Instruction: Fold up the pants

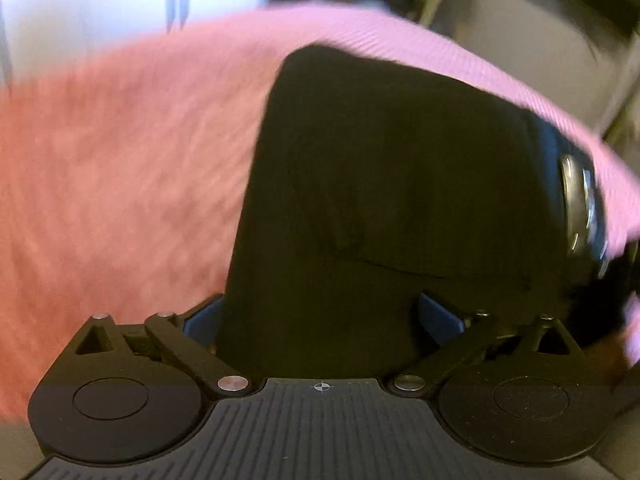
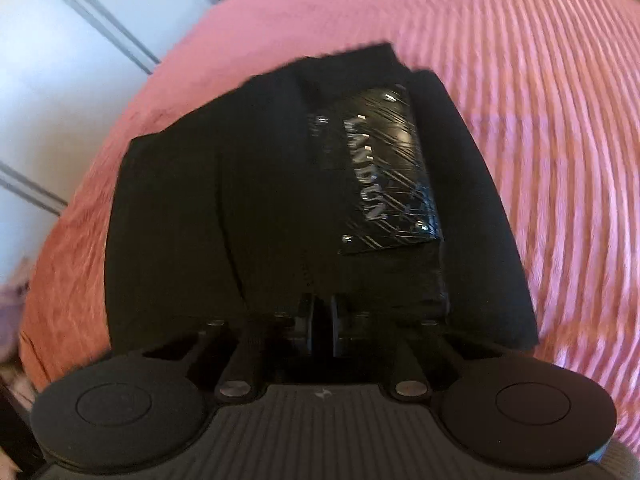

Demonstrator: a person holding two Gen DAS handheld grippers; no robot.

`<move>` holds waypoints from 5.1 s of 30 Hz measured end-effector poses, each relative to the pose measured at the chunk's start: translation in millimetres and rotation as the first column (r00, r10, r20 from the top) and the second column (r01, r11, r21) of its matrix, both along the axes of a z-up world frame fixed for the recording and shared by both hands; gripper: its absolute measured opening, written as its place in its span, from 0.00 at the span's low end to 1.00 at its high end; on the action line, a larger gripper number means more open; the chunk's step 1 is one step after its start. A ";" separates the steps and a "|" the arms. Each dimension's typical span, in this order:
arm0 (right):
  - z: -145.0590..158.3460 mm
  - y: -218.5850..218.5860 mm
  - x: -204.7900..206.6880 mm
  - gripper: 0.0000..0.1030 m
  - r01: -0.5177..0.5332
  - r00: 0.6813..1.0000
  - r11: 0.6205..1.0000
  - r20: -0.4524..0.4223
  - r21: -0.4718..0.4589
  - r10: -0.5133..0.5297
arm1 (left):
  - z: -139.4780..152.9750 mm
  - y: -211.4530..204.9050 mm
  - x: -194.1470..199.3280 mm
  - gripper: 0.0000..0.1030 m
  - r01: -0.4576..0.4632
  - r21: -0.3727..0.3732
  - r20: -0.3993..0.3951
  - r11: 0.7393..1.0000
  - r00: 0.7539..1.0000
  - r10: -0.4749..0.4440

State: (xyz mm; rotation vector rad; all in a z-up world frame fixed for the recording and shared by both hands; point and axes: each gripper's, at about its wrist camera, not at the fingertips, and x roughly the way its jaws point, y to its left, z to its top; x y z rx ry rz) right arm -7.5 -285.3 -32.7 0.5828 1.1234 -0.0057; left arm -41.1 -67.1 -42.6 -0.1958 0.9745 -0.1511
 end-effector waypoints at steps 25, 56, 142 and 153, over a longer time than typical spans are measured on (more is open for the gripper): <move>-2.5 23.5 108.8 0.23 -0.065 0.987 0.966 0.129 -0.250 0.100 | 32.8 25.5 -31.3 1.00 -0.092 -0.095 0.330 0.991 0.936 0.118; 2.1 -3.6 -0.7 0.41 -0.091 0.995 0.992 0.035 0.087 0.088 | 13.6 -35.3 -26.4 1.00 0.186 0.046 0.356 0.982 0.915 -0.190; -26.3 -42.8 30.7 0.48 0.183 0.950 0.908 0.171 0.378 -0.262 | 17.7 61.0 7.3 0.97 -0.360 -0.251 0.078 0.898 0.917 0.390; -20.6 -16.7 53.6 0.26 0.119 0.956 0.961 0.231 0.249 -0.178 | 13.3 61.0 8.0 0.97 -0.381 -0.183 0.104 0.906 0.909 0.403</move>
